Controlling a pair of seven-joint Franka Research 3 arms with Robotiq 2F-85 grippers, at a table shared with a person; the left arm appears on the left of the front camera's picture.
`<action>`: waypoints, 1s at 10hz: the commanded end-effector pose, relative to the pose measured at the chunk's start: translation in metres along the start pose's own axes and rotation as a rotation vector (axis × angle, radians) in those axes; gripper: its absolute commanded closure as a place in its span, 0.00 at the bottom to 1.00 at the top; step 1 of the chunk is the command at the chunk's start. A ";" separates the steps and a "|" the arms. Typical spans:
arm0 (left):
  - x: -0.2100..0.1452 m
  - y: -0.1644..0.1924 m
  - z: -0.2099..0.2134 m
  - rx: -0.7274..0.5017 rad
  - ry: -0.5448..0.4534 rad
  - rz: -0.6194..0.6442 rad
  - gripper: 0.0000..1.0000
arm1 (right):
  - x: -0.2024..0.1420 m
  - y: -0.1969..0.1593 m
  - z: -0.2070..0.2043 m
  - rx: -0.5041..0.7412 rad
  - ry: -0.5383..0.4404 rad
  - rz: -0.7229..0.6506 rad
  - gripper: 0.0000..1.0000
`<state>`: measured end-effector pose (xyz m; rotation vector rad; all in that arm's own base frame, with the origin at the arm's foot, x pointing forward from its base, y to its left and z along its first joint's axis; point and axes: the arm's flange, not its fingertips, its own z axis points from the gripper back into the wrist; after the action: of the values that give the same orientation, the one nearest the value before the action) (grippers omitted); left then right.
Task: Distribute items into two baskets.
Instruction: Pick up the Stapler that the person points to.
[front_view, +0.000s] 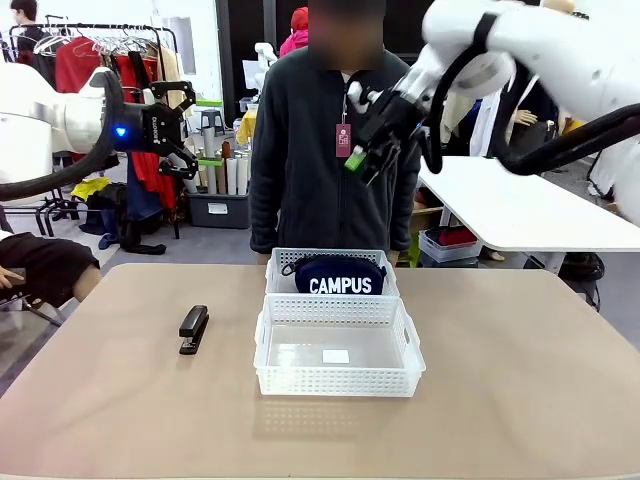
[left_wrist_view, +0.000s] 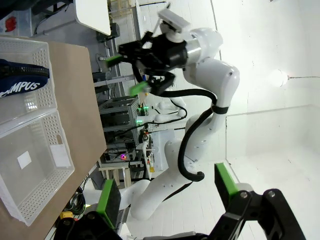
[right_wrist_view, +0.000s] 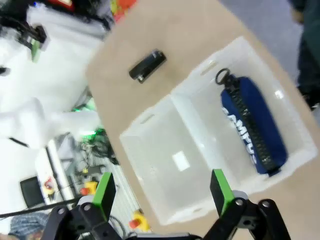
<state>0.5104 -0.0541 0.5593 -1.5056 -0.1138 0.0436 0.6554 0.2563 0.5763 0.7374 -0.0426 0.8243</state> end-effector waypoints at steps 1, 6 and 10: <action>-0.002 -0.001 0.001 0.006 0.001 -0.004 0.00 | -0.044 0.018 0.025 0.003 -0.030 -0.078 0.00; -0.002 -0.001 0.001 0.006 0.001 -0.004 0.00 | -0.113 0.002 0.086 0.192 -0.133 -0.191 0.00; -0.002 -0.001 0.001 0.006 0.001 -0.004 0.00 | -0.090 0.002 0.086 0.135 -0.070 -0.179 0.00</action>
<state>0.5103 -0.0542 0.5591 -1.5056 -0.1135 0.0437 0.6117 0.1410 0.6104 0.9039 0.0102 0.6140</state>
